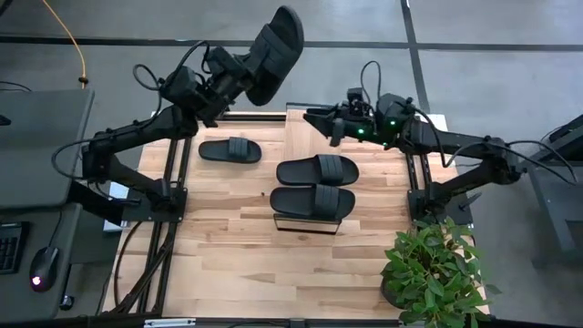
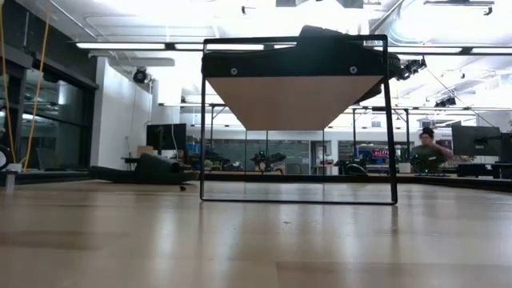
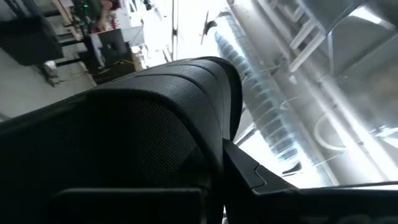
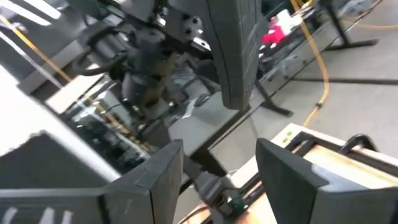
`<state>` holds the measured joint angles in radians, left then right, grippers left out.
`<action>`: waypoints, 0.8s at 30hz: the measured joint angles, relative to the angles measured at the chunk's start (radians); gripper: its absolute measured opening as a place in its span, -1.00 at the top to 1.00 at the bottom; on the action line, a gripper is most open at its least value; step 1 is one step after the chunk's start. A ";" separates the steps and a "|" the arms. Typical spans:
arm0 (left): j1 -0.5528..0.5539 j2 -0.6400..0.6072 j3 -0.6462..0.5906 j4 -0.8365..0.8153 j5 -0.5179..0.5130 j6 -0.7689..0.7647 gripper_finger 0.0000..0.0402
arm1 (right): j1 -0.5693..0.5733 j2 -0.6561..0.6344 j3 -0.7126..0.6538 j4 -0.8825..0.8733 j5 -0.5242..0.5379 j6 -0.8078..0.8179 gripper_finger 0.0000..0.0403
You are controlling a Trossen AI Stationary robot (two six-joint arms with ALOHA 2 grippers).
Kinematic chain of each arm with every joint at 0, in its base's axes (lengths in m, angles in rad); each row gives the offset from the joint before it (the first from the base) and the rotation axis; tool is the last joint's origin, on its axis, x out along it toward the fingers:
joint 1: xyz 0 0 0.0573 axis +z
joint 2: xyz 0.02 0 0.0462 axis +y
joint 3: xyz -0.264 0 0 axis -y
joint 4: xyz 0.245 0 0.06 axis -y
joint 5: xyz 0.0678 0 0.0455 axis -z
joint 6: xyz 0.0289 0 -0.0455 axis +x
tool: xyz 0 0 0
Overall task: Pick and place slides into the shelf
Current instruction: Put the black slide on the shelf
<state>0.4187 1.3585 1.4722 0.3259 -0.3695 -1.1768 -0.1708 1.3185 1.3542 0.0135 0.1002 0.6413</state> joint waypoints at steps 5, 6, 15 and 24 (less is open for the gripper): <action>0.000 0.030 0.022 0.078 0.031 -0.040 0.96 | 0.010 0.069 0.077 -0.022 0.075 -0.045 0.04; 0.000 0.034 0.023 0.085 0.040 -0.041 0.96 | 0.010 0.082 0.092 -0.032 0.082 -0.049 0.04; 0.000 0.042 0.025 0.097 0.075 -0.075 0.96 | 0.010 0.177 0.225 -0.117 0.154 -0.176 -0.08; 0.000 0.042 0.025 0.096 0.067 -0.088 0.96 | 0.010 0.223 0.283 -0.153 0.179 -0.213 -0.39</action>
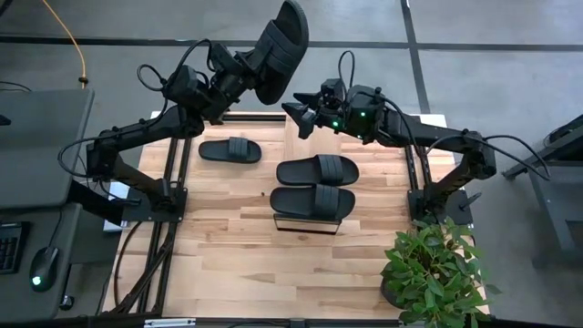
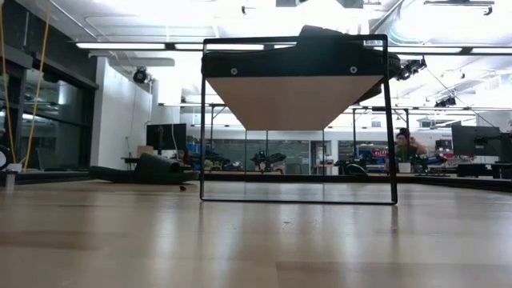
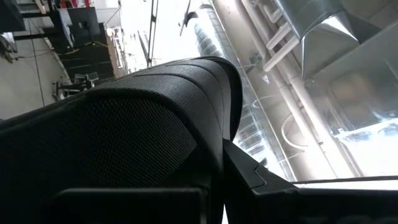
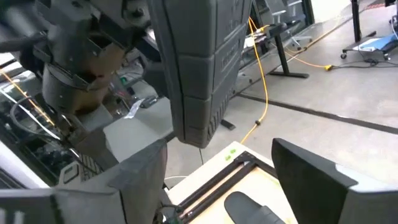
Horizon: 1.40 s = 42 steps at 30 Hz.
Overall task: Pick and place slides into the shelf
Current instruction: Put the black slide on the shelf
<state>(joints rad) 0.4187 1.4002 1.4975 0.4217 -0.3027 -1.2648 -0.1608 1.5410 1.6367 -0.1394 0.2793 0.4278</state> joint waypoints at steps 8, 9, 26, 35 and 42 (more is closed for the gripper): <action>0.000 0.009 0.000 -0.001 0.001 -0.019 0.96 | 0.000 0.036 0.002 0.057 -0.003 0.000 -0.40; 0.000 0.010 0.000 0.000 0.001 -0.020 0.96 | 0.000 0.039 0.002 0.068 -0.003 -0.001 -0.40; 0.000 0.012 0.000 -0.006 0.009 -0.023 0.96 | -0.002 0.109 0.002 0.176 -0.002 0.008 -0.40; 0.000 0.014 0.000 -0.043 0.083 -0.111 0.96 | -0.012 0.111 0.002 0.175 -0.024 -0.005 -0.31; 0.001 0.041 -0.001 -0.020 0.141 -0.172 0.96 | -0.016 0.109 0.002 0.166 -0.041 -0.016 -0.02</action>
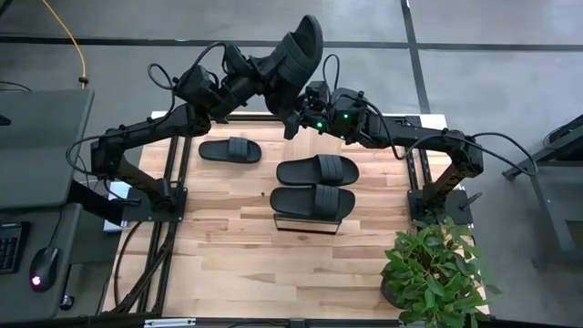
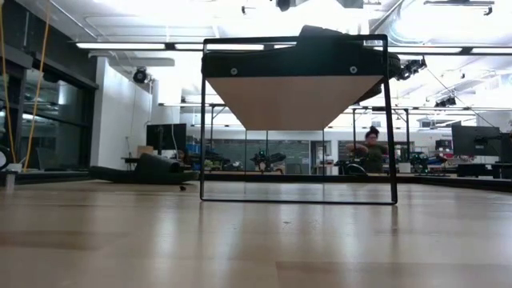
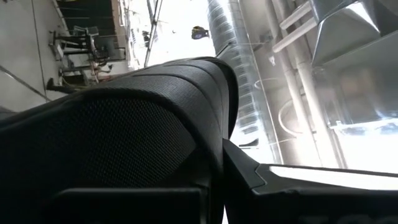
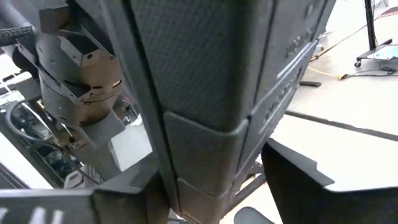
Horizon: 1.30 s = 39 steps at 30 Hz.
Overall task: Pick and place slides into the shelf
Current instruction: Put the black slide on the shelf
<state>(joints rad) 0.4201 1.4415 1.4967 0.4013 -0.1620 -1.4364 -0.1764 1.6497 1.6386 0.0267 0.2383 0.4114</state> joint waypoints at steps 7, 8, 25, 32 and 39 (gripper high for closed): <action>-0.001 0.001 0.000 0.002 -0.004 0.015 0.96 | 0.000 0.000 0.000 -0.007 0.000 0.033 0.14; 0.000 0.001 0.000 0.004 -0.005 0.016 0.96 | 0.000 0.000 0.000 -0.007 0.001 0.034 0.15; -0.001 0.003 -0.001 0.052 -0.009 0.078 0.94 | -0.002 0.000 0.002 -0.026 0.001 0.097 0.56; -0.002 0.002 -0.001 0.115 0.065 0.149 0.63 | -0.004 -0.003 0.002 -0.001 -0.017 0.136 0.81; -0.002 0.000 -0.001 0.132 0.178 0.183 0.14 | -0.007 -0.027 0.000 -0.023 -0.059 0.142 0.81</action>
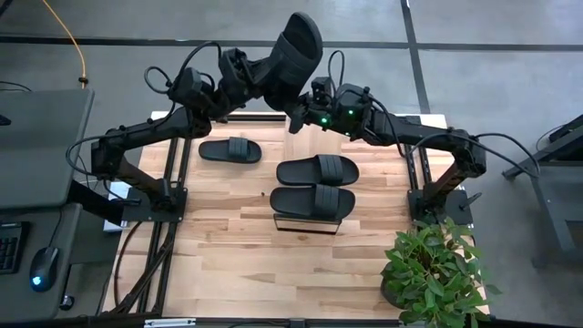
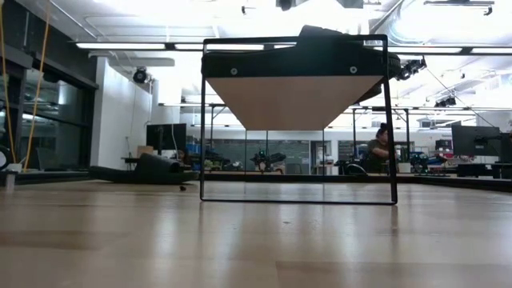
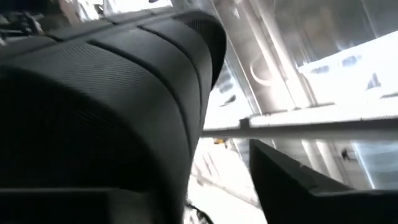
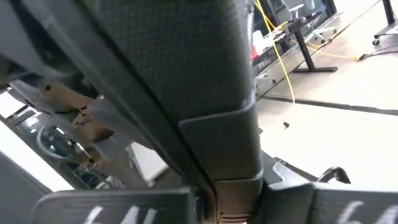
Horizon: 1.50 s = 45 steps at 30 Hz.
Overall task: Pick and place slides into the shelf
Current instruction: Put the black slide on the shelf
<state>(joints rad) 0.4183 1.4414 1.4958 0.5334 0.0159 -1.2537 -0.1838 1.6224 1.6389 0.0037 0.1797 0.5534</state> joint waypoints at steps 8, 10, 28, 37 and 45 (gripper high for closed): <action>0.001 -0.017 0.001 -0.006 0.110 0.132 -0.28 | -0.045 -0.077 -0.002 -0.130 -0.139 0.066 0.82; 0.002 -0.022 0.001 -0.008 0.146 0.150 -0.32 | -0.050 -0.091 -0.002 -0.148 -0.160 0.071 0.82; -0.001 -0.028 0.003 -0.085 0.538 0.262 -0.23 | -0.144 -0.128 0.249 -0.463 -0.366 0.149 0.83; 0.005 -0.033 0.003 -0.138 0.701 0.293 -0.21 | -0.221 -0.126 0.373 -0.623 -0.674 0.261 0.83; 0.030 -0.065 0.002 -0.314 0.853 0.403 -0.12 | -0.252 -0.126 0.395 -0.785 -0.921 0.254 0.83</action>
<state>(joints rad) 0.4478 1.3765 1.4978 0.2192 0.8684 -0.8504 -0.4362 1.4963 2.0336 -0.7818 -0.7417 0.8074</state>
